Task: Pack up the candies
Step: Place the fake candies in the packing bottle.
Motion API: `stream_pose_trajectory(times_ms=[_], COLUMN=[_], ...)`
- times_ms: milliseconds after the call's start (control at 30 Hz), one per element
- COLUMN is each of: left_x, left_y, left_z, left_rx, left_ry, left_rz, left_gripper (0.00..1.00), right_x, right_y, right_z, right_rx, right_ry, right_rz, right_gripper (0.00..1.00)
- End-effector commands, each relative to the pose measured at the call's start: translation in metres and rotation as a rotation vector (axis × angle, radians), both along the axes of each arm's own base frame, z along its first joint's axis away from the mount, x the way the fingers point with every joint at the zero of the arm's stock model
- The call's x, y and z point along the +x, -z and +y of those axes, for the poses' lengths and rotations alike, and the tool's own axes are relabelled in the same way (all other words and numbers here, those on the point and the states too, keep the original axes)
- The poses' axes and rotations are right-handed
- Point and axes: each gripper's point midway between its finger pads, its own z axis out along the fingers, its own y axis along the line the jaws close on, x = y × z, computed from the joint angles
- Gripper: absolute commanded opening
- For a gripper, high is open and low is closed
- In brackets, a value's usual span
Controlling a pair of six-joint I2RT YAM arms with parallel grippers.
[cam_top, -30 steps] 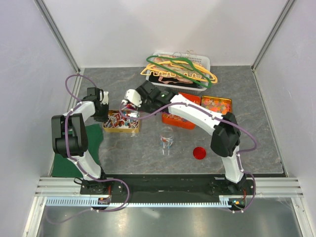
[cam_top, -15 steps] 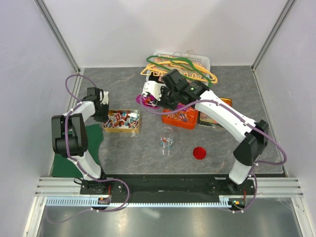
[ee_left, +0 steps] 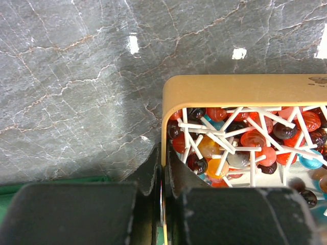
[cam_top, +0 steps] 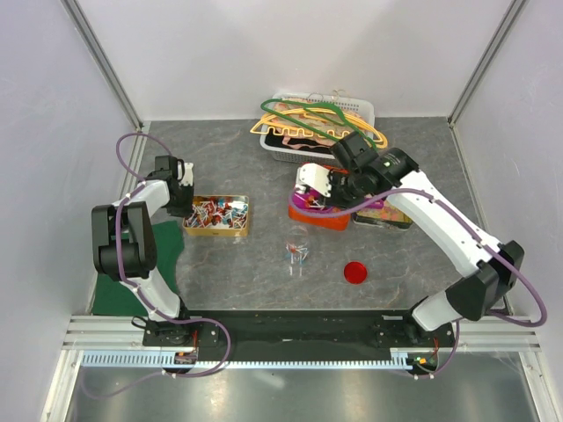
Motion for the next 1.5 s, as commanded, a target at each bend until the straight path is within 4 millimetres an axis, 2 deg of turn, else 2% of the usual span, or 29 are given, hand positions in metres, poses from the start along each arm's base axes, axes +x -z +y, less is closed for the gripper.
stream_pose_trajectory(times_ms=[0,133,233,400,633,1467], left_x=[0.011,0.011,0.012,0.012,0.012,0.011], left_y=[-0.012,-0.011,-0.012,-0.014,-0.014,-0.014], left_z=[-0.002,-0.001,-0.001,0.001,0.002,0.004], left_rx=[-0.027,-0.021,-0.019,-0.014,-0.011,-0.015], left_ry=[-0.006,-0.006,-0.003,-0.009,-0.008,-0.017], left_rz=[-0.052,-0.052,-0.053,-0.057,-0.059,-0.056], left_gripper=[0.02,0.02,0.02,0.02,0.02,0.02], right_x=[-0.033,-0.051,-0.056,-0.060,-0.060,-0.046], right_y=[-0.006,0.005,0.011,0.016,0.021,0.014], right_z=[-0.025,-0.038,-0.042,-0.040,-0.028,-0.028], right_rx=[-0.057,-0.108,-0.126,-0.163,-0.224,-0.376], right_ry=[-0.083,-0.091,-0.087,-0.091,-0.110,-0.108], right_rz=[0.026,0.095,0.112,0.111,0.099,0.009], right_gripper=[0.00,0.00,0.00,0.00,0.00,0.00])
